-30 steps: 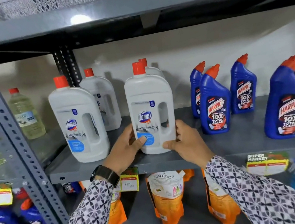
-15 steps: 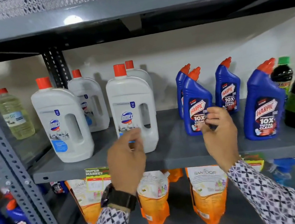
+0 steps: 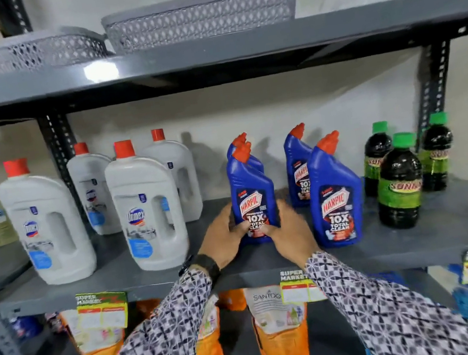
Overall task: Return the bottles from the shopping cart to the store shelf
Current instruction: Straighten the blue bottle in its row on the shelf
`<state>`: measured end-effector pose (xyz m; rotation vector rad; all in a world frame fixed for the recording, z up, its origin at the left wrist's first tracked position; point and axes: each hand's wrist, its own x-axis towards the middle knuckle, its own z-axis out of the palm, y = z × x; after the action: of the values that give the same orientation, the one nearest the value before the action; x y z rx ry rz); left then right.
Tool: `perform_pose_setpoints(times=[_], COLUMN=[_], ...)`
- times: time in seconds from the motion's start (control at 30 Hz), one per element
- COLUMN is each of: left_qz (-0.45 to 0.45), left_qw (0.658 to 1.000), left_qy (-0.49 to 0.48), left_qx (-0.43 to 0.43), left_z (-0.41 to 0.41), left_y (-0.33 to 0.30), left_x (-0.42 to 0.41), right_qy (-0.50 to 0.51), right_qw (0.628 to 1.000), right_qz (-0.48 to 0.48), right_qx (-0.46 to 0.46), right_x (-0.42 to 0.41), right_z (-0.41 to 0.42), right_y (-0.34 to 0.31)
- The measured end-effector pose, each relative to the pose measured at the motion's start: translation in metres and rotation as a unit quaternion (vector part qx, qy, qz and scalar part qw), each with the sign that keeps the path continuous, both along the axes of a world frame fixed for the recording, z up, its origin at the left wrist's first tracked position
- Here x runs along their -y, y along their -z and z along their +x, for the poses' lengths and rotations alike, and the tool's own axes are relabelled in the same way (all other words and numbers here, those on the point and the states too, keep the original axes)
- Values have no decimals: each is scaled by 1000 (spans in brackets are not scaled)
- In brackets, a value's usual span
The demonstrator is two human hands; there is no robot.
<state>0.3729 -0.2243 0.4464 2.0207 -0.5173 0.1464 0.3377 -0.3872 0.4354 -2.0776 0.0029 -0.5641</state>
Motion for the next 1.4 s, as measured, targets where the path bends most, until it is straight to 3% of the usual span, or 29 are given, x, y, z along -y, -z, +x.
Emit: perform_pose_setpoints(times=[0.83, 0.93, 1.03, 1.1, 1.23, 1.3, 1.4], left_qz=[-10, -94, -178, -207, -183, -137, -47], left_qw=[1000, 991, 960, 960, 980, 989, 997], left_qy=[-5, -95, -204, -173, -41, 10, 54], left_qx=[14, 20, 74, 77, 68, 57, 29], left_z=[-40, -56, -86, -105, -134, -140, -132], left_y=[17, 21, 29, 30, 22, 14, 8], left_x=[-18, -18, -4, 23, 115, 165, 234], right_qy=[-28, -16, 24, 57, 154, 173, 99], right_qw=[1000, 1000, 998, 993, 972, 971, 991], right_qz=[7, -16, -37, -26, 39, 51, 75], right_qx=[8, 2, 53, 99, 172, 158, 55], right_x=[8, 11, 34, 65, 151, 194, 244], right_z=[-43, -69, -107, -128, -141, -127, -99], right_y=[15, 16, 25, 29, 24, 18, 9])
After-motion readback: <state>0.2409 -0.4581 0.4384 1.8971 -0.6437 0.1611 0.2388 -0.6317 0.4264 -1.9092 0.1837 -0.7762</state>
